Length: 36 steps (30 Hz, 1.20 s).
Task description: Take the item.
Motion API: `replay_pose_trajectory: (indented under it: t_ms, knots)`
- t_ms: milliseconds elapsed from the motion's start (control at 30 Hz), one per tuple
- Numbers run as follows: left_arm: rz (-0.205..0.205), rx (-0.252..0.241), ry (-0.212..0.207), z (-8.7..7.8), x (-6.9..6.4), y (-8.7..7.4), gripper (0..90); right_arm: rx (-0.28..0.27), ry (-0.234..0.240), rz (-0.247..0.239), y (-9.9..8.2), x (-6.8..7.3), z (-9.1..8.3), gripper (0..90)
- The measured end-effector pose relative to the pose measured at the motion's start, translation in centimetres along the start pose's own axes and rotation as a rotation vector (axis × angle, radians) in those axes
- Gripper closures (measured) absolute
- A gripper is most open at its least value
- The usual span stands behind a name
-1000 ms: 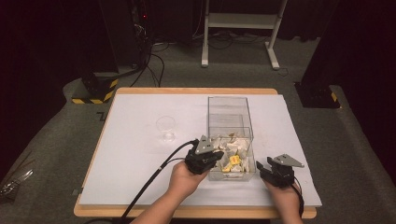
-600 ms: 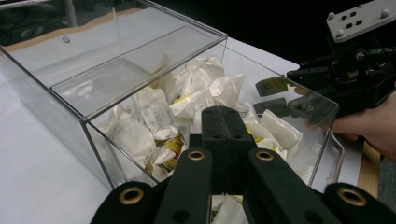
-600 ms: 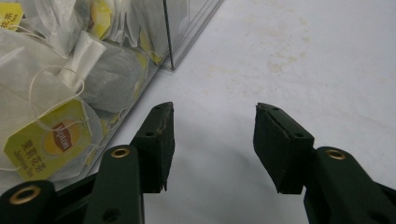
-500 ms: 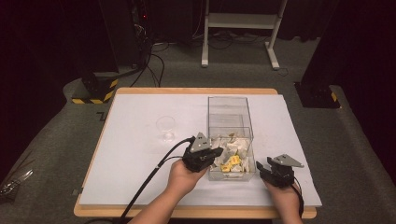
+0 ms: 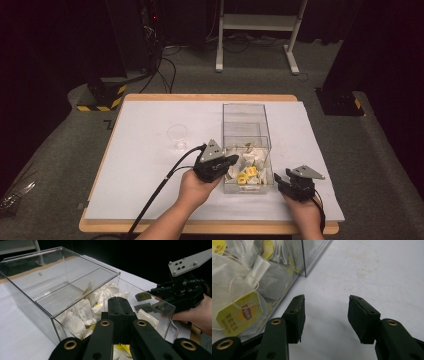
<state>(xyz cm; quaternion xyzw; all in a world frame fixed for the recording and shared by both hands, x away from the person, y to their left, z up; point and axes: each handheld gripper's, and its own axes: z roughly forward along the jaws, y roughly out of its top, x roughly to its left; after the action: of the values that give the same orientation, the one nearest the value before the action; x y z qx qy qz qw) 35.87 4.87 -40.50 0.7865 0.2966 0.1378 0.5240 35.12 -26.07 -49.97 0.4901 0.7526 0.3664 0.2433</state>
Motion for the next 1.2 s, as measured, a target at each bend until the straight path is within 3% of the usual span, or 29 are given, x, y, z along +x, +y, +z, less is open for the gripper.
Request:
replay_pose_trajectory:
  t_ms: [733,1200]
  knots:
    - [0.006,-0.04,-0.002,-0.5,-0.1,0.6,90.0,0.001,0.0,-0.004,0.0,0.0,0.0,47.3]
    - [0.001,-0.071,0.029,-1.7,0.6,0.8,90.0,0.004,0.001,-0.004,0.0,0.0,0.0,47.3]
